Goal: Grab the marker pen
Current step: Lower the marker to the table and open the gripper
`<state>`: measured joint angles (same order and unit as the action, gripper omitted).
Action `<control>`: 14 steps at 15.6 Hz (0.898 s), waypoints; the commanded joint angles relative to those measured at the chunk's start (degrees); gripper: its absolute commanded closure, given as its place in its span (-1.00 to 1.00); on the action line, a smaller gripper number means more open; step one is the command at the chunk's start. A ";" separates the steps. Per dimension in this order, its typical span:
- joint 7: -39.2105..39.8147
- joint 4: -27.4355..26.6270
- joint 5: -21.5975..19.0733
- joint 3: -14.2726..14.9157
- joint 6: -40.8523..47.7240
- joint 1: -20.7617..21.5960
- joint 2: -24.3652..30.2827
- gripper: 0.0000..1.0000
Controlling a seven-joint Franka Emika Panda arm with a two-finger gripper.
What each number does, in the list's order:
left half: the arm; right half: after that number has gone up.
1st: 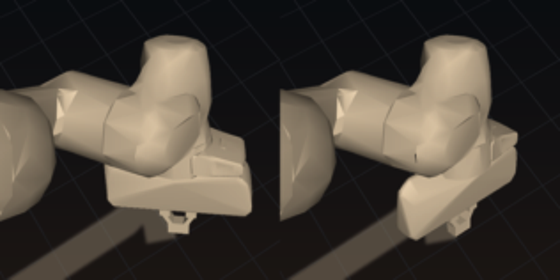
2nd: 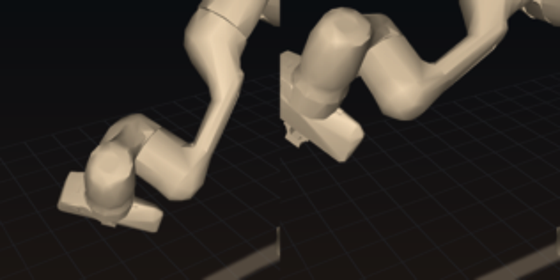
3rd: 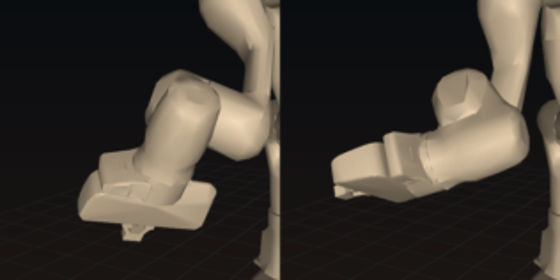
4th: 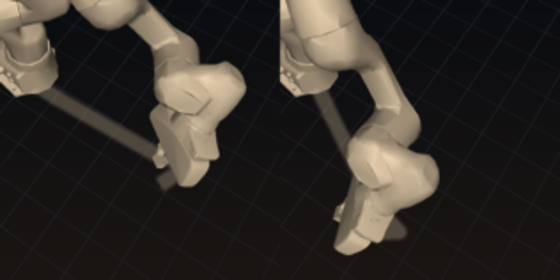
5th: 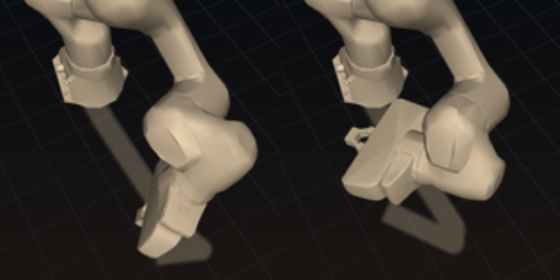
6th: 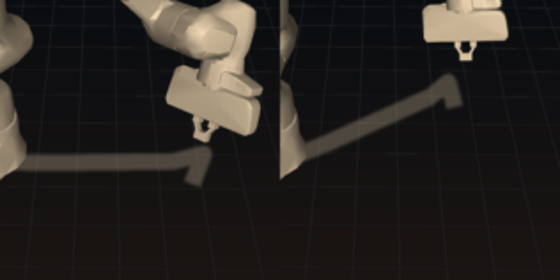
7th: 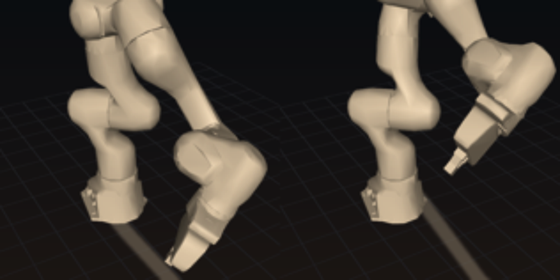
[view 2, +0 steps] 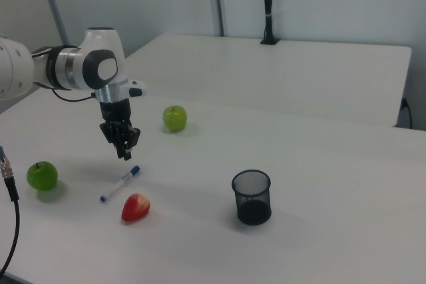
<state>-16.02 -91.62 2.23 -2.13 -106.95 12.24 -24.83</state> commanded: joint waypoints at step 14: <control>0.98 1.10 1.19 0.02 0.42 -0.29 2.06 -1.00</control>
<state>-16.02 -90.84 2.34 -2.13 -106.95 12.24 -24.82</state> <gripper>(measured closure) 0.000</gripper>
